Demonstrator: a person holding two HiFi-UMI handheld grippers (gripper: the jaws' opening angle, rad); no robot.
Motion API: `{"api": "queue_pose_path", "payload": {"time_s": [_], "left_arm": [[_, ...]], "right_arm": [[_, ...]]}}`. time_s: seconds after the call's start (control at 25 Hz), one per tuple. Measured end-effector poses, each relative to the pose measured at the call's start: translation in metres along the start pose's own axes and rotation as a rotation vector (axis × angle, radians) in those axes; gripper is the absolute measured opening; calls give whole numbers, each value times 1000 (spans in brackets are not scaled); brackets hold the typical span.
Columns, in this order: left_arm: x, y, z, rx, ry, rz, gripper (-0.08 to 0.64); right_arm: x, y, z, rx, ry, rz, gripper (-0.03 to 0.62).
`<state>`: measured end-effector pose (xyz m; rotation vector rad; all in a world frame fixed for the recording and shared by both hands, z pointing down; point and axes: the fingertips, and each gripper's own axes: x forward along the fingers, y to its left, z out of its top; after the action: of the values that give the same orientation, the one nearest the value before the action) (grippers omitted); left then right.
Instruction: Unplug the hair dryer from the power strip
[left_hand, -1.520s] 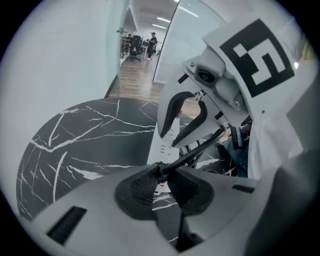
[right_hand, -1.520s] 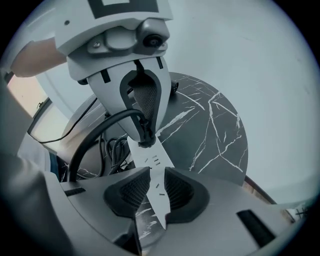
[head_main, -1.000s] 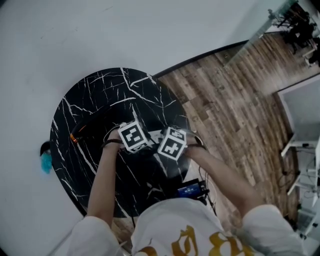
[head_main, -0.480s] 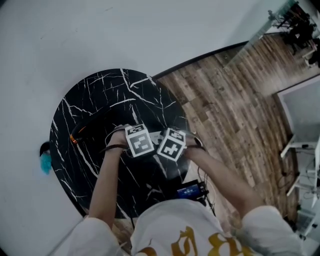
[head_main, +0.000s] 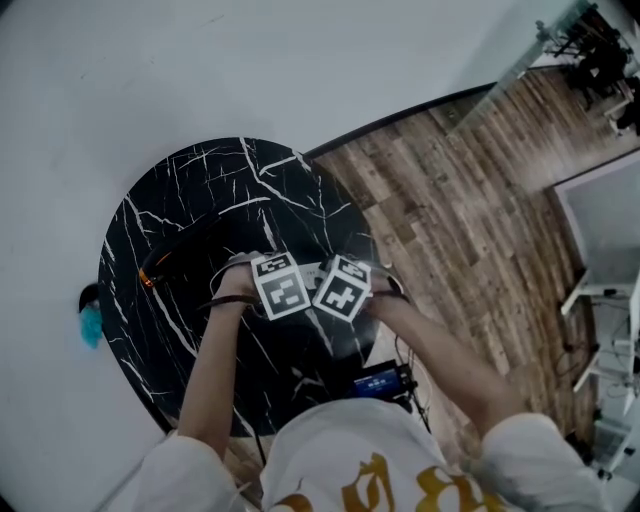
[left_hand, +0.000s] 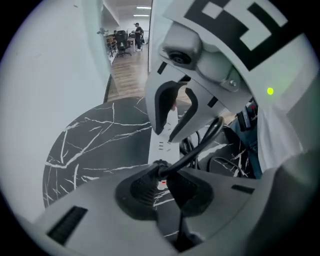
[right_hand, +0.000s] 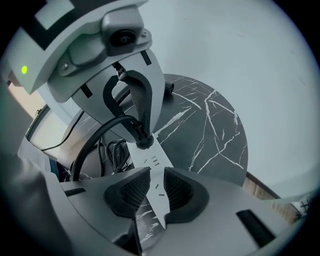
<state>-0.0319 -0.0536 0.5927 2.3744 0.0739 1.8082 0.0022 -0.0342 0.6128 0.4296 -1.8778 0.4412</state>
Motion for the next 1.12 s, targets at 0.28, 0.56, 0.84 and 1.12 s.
{"api": "queue_pose_path", "payload": {"time_s": [0.28,0.56,0.84,1.12], "left_arm": [[1,1,-4,-48,-27,-68,54],[10,-13,-13,-14,48,33,44],[2,-2,0,-56,-54,-67,54],[9,-13,-12,-16,60,18,46]], "right_arm": [[0,0,0,-5,-22,-12,87],[1,-1,-1,27,-35,-25,87],[1,-1,-2,29,-25,-30,86],[0,-2,-2,40,-21,-35,86]]}}
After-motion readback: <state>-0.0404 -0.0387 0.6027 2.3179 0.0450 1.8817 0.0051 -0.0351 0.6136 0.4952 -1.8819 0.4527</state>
